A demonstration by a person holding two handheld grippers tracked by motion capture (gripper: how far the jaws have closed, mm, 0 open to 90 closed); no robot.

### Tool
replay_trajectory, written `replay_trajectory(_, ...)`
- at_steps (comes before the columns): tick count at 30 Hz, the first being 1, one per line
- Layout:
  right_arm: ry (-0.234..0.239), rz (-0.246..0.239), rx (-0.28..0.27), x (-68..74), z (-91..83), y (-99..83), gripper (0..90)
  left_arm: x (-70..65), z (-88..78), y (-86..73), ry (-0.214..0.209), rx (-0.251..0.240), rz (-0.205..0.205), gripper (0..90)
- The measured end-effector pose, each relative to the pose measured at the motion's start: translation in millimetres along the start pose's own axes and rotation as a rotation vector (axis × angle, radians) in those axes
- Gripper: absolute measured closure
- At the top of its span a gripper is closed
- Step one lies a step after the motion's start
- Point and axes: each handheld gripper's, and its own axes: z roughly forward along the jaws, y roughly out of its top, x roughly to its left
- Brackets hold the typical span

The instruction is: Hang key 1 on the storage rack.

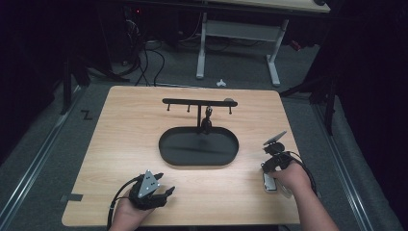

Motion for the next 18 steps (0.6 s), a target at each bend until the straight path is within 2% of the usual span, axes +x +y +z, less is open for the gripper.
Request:
replay_trajectory(3, 0.01, -0.027, -0.024, 2.8, -5.7, 1.9, 86.5, 0.2, -0.4, 0.1, 0.001, -0.001, 0.001, 36.3)
replay_trajectory(6, -0.021, -0.061, -0.001, 7.2, -5.9, 2.9, 86.3, 0.3, -0.6, 0.3, -0.001, -0.001, 0.001, 36.3)
replay_trajectory(8, -0.025, -0.063, 0.014, 10.4, -3.8, 3.0, 86.0, 0.2, -0.8, 0.3, -0.001, -0.002, 0.0, 36.3)
replay_trajectory(18, 0.003, -0.058, 0.007, 8.5, 0.2, 0.2, 86.0, -1.4, -0.5, 0.6, -0.004, -0.002, 0.002, 36.3)
